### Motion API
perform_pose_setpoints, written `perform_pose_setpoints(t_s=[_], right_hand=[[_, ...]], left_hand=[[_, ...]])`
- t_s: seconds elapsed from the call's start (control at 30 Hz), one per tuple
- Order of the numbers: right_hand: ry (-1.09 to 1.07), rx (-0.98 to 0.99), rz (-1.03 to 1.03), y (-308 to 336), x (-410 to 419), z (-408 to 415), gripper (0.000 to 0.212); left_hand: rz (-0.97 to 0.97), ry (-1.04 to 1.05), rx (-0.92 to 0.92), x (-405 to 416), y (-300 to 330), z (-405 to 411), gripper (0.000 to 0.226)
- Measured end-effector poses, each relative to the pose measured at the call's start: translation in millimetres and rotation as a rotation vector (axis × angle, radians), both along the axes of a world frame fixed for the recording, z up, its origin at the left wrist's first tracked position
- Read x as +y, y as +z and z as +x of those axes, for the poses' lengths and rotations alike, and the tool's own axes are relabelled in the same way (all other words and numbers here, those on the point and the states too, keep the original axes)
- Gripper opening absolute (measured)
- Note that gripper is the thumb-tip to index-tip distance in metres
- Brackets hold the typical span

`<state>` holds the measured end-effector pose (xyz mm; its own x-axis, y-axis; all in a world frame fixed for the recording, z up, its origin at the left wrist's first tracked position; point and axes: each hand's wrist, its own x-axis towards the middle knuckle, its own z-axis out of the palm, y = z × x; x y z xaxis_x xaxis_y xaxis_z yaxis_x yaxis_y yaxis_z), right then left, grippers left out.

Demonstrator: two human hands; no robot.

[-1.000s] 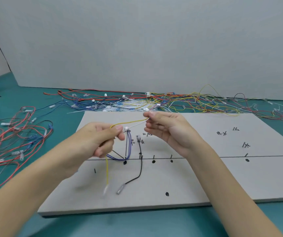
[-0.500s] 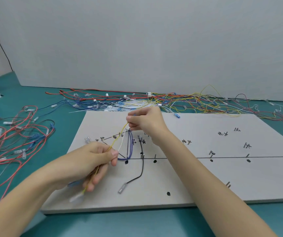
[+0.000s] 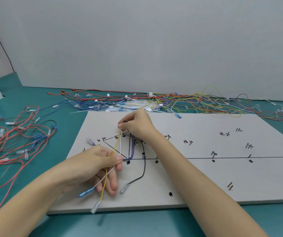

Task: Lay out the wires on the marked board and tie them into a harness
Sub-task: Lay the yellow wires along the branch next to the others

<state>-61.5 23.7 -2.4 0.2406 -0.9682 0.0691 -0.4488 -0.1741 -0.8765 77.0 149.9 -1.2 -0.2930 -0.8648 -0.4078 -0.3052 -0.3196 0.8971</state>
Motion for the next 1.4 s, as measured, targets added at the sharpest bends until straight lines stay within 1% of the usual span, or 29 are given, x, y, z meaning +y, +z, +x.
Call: perform_pose_setpoints(t_s=[0.13, 0.3, 0.47, 0.6, 0.77, 0.83, 0.9, 0.93, 1.0, 1.07, 1.17, 1.2, 1.27, 1.3, 1.4], right_hand=[[-0.004, 0.007, 0.035, -4, -2, -1, 0.008], [0.024, 0.048, 0.089, -4, -2, -1, 0.011], [0.048, 0.090, 0.086, -8, -5, 1, 0.012], [0.043, 0.119, 0.057, -10, -4, 2, 0.020], [0.051, 0.100, 0.050, -13, -1, 1, 0.030], [0.053, 0.130, 0.039, -12, 0, 2, 0.028], [0.061, 0.159, 0.024, -12, 1, 3, 0.021], [0.063, 0.169, 0.016, -11, 1, 4, 0.022], [0.057, 0.179, 0.005, -10, 4, 5, 0.027], [0.054, 0.173, 0.006, -10, 5, 5, 0.029], [0.052, 0.153, 0.015, -8, 8, 4, 0.029], [0.050, 0.146, 0.009, -7, 10, 4, 0.032], [0.051, 0.138, 0.000, -4, 17, 7, 0.047], [0.048, 0.153, -0.013, -2, 20, 9, 0.047], [0.038, 0.252, -0.101, 0, 24, 10, 0.022]], left_hand=[[-0.019, -0.001, -0.052, -1, 1, 1, 0.029], [-0.001, 0.022, -0.055, 3, -2, -4, 0.030], [-0.014, 0.040, -0.106, 5, -7, -11, 0.031], [-0.033, 0.094, -0.080, 7, -9, -19, 0.031], [-0.048, 0.167, -0.016, 10, -9, -30, 0.032], [-0.057, 0.174, -0.030, 11, -9, -35, 0.031], [-0.049, 0.183, -0.046, 12, -9, -39, 0.031], [-0.039, 0.188, -0.057, 12, -9, -41, 0.031], [-0.039, 0.177, -0.116, 11, -7, -40, 0.031], [-0.074, 0.146, -0.214, 10, -5, -39, 0.030], [-0.182, 0.072, -0.476, 8, 0, -37, 0.030], [-0.218, 0.047, -0.562, 7, 2, -37, 0.030], [-0.254, 0.023, -0.667, 6, 5, -36, 0.029], [-0.264, 0.020, -0.700, 6, 6, -35, 0.029], [-0.269, 0.015, -0.741, 4, 7, -33, 0.029]])
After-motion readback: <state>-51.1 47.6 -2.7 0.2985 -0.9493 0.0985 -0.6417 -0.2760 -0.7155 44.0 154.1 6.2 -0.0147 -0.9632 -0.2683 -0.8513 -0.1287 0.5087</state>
